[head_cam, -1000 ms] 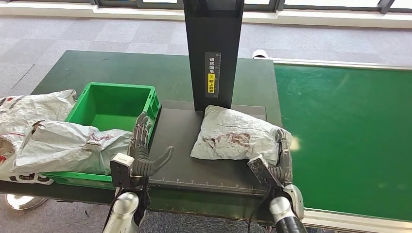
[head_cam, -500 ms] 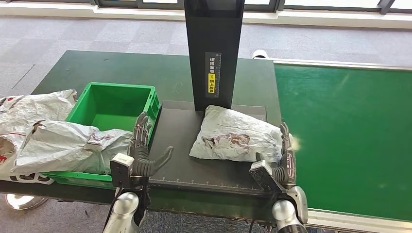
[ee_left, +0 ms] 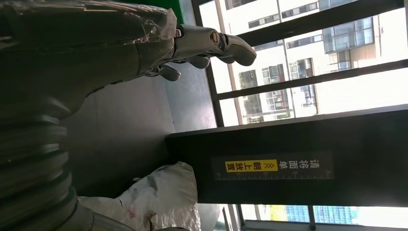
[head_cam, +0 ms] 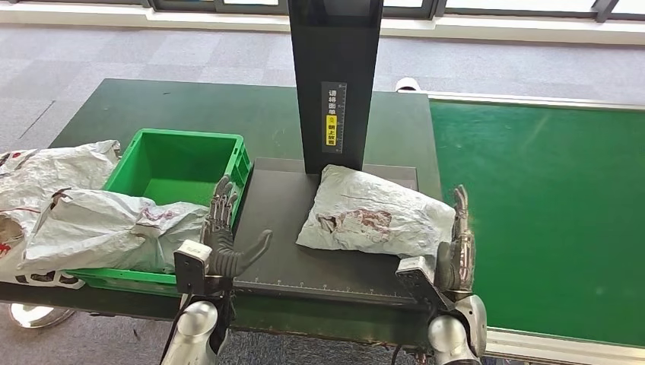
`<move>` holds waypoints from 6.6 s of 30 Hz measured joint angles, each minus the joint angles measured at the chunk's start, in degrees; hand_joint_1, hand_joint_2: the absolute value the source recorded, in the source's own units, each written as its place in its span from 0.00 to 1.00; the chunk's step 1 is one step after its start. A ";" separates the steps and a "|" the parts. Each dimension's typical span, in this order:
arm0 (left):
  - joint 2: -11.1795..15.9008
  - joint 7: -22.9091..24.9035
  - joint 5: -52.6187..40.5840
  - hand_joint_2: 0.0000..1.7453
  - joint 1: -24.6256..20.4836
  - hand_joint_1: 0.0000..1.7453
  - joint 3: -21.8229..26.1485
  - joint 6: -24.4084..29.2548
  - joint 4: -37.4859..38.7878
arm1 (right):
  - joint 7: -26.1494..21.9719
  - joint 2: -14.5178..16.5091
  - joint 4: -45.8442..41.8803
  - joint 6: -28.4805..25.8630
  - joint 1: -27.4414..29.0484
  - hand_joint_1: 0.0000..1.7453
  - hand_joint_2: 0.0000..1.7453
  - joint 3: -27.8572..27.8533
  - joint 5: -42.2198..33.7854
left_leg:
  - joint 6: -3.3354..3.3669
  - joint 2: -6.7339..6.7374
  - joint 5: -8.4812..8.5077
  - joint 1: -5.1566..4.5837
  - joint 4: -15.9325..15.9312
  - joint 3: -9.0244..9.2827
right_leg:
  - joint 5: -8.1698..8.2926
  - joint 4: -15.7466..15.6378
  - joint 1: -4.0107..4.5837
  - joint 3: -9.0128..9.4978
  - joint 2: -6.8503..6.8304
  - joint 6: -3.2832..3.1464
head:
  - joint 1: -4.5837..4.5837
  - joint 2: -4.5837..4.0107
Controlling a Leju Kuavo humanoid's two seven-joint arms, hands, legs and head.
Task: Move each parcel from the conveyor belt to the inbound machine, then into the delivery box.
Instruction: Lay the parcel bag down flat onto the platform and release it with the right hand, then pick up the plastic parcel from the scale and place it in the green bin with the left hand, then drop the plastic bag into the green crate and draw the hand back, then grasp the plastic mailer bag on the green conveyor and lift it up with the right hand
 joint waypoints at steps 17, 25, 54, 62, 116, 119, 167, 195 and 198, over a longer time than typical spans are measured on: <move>-2.81 1.86 -15.74 1.00 -15.60 0.00 -14.89 12.22 18.41 | -0.29 4.37 -33.08 -10.48 5.54 0.00 1.00 5.26 8.69 | 0.04 -0.01 0.04 -0.05 0.06 0.08 | 0.10 0.00 -0.09 0.08 -0.03 0.07 | -0.02 0.00; -4.58 5.82 -13.67 1.00 -22.62 0.00 -19.67 16.08 29.71 | -0.25 4.37 -35.28 -10.47 5.79 0.00 1.00 5.40 8.73 | 0.05 0.00 0.04 -0.07 0.07 0.08 | 0.10 0.00 -0.09 0.09 -0.01 0.07 | -0.02 0.00; -4.70 27.63 -24.41 1.00 -29.18 1.00 -40.70 11.29 51.29 | -0.23 4.37 -38.41 -10.39 6.23 0.00 1.00 5.56 7.16 | 0.06 0.00 0.04 -0.07 0.05 0.10 | 0.09 0.00 -0.09 0.12 -0.01 0.08 | -0.02 0.00; -4.69 30.28 -25.22 1.00 -29.98 1.00 -44.14 14.75 52.00 | -0.23 4.37 -38.65 -10.39 6.26 0.00 1.00 5.56 6.93 | 0.06 0.00 0.04 -0.07 0.05 0.12 | 0.09 0.00 -0.09 0.16 -0.01 0.08 | -0.02 0.00; -2.51 20.52 -65.35 1.00 -12.02 1.00 9.91 33.87 -15.79 | 0.08 4.37 -39.11 -10.45 6.68 0.00 1.00 4.17 5.56 | -0.02 0.46 0.01 0.01 0.02 0.09 | 0.14 0.04 0.01 -0.04 0.35 -0.04 | 0.00 0.00; -2.43 20.59 -65.35 1.00 -11.85 1.00 10.82 33.87 -16.13 | 0.08 4.37 -39.11 -10.46 6.70 0.00 1.00 4.16 5.56 | -0.02 0.45 0.01 0.01 0.02 0.09 | 0.13 0.04 0.01 -0.05 0.33 -0.04 | -0.01 0.00; 1.25 25.04 -75.06 0.00 -21.31 0.00 39.27 33.87 6.64 | -0.05 4.42 -36.22 -10.37 7.53 0.00 1.00 4.16 6.44 | -0.08 0.34 0.06 0.01 0.01 0.09 | 0.13 0.05 0.02 0.01 0.26 -0.07 | -0.02 0.00; -3.49 17.92 -56.10 0.00 -12.31 0.00 29.42 33.87 -14.72 | 0.10 4.50 -34.78 -10.39 8.23 0.00 1.00 0.58 7.20 | -0.08 0.35 0.06 0.02 0.01 0.10 | 0.13 0.05 0.02 0.00 0.24 -0.07 | -0.02 0.00; -3.32 17.20 -54.21 0.00 -11.67 0.00 28.22 33.87 -18.15 | 0.10 4.50 -34.61 -10.39 8.35 0.00 1.00 0.09 7.20 | -0.08 0.34 0.05 0.02 0.01 0.10 | 0.12 0.05 0.02 0.00 0.24 -0.08 | -0.02 0.00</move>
